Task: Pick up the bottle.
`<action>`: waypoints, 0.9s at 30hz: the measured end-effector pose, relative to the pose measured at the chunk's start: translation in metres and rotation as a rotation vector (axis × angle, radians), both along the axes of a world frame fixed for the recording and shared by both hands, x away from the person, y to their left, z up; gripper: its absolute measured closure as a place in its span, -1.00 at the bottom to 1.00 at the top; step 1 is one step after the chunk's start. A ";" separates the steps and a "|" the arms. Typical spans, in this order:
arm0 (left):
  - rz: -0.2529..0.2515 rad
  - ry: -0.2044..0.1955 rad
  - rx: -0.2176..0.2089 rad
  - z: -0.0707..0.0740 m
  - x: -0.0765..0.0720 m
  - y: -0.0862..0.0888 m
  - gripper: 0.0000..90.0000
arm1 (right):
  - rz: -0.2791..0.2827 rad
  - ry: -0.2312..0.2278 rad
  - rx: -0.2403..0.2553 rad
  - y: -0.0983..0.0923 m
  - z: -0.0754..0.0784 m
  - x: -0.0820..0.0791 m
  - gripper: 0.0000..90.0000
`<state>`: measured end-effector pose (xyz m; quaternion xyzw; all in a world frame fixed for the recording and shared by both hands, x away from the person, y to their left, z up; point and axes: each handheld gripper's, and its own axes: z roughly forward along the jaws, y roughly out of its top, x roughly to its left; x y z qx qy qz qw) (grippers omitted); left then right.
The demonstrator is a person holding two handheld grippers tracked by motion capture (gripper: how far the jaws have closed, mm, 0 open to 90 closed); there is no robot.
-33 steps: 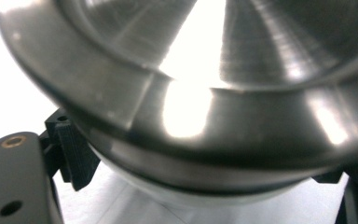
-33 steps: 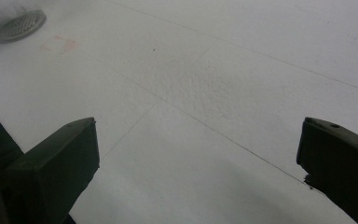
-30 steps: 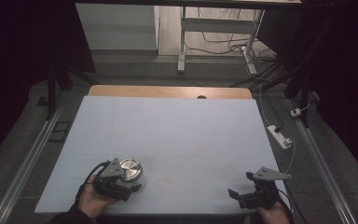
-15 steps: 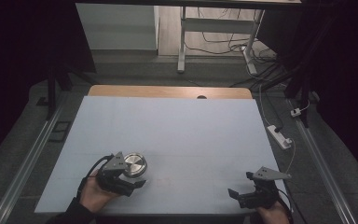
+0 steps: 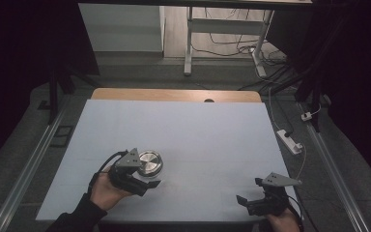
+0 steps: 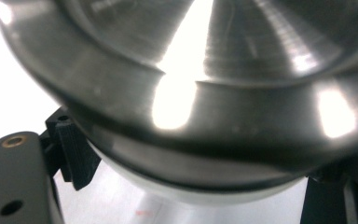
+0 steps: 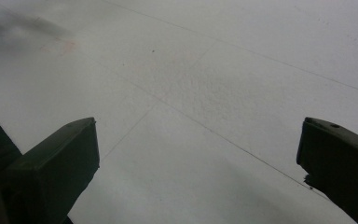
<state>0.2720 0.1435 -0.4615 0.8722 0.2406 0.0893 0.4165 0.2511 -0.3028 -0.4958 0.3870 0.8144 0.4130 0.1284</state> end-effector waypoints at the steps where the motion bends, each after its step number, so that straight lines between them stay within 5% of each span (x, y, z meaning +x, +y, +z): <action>1: -0.005 -0.002 0.003 0.002 0.001 -0.002 -0.65 | 0.000 -0.001 0.000 0.000 0.000 0.000 -1.00; 27: -0.090 0.004 0.015 0.018 0.022 -0.044 -0.65 | 0.011 -0.010 -0.020 0.002 0.000 0.000 -1.00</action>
